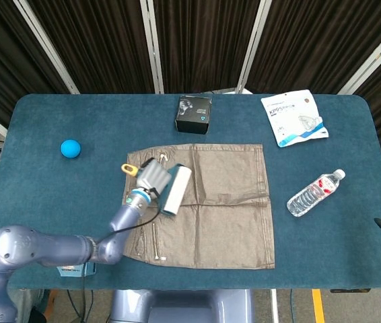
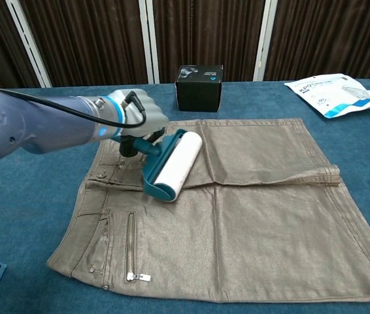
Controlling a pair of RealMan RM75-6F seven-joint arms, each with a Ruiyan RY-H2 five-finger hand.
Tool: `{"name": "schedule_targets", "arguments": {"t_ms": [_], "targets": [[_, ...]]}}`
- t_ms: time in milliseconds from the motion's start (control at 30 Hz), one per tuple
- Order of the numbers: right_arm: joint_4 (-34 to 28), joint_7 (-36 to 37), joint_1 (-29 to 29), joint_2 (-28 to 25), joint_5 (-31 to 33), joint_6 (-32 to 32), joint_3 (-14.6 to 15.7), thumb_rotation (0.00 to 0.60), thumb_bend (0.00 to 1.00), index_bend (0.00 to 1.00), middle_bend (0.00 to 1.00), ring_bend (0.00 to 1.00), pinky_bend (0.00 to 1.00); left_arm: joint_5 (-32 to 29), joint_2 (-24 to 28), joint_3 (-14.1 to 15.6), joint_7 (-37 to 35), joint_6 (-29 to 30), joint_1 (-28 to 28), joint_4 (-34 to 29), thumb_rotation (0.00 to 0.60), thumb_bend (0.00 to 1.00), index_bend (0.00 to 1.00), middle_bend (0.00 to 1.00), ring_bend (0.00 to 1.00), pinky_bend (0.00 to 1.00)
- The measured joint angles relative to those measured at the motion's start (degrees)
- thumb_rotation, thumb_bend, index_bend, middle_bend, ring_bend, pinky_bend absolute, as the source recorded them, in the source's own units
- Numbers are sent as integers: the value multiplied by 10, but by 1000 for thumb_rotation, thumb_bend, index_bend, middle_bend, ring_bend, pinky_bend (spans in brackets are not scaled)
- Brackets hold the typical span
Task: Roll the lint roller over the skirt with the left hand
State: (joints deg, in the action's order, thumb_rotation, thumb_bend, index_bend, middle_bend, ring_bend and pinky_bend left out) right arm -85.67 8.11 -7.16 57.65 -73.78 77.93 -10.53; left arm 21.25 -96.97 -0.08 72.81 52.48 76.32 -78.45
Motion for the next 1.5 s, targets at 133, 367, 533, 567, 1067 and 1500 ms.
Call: {"name": "schedule_targets", "arguments": {"t_ms": [133,367,533,567,1067,1500], "targets": [[2,8,2,-3,1,1,-1,600,0,0,0,0,0,-9,-25,-17,16,7,21,-1,600,742,716,515,423,451],[3,16,5,-6,-1,6,-2,600,0,0,0,0,0,-31,-55,-30,37,22,46,0,600,743,715,515,423,451],[1,17,6,-8,-2,8,-2,600,0,0,0,0,0,-41,-51,-22,49,31,47,-4,600,742,716,516,423,452],[1,17,6,-8,-3,8,-2,600,0,0,0,0,0,-44,-48,-20,51,33,47,-5,600,742,716,516,423,452],[-9,1,8,-7,-8,15,1,600,0,0,0,0,0,-46,19,43,43,36,2,-18,600,742,716,516,424,453],[-22,-12,9,-9,-13,21,3,600,0,0,0,0,0,1,84,105,-7,26,-66,-14,600,742,716,516,423,453]]}}
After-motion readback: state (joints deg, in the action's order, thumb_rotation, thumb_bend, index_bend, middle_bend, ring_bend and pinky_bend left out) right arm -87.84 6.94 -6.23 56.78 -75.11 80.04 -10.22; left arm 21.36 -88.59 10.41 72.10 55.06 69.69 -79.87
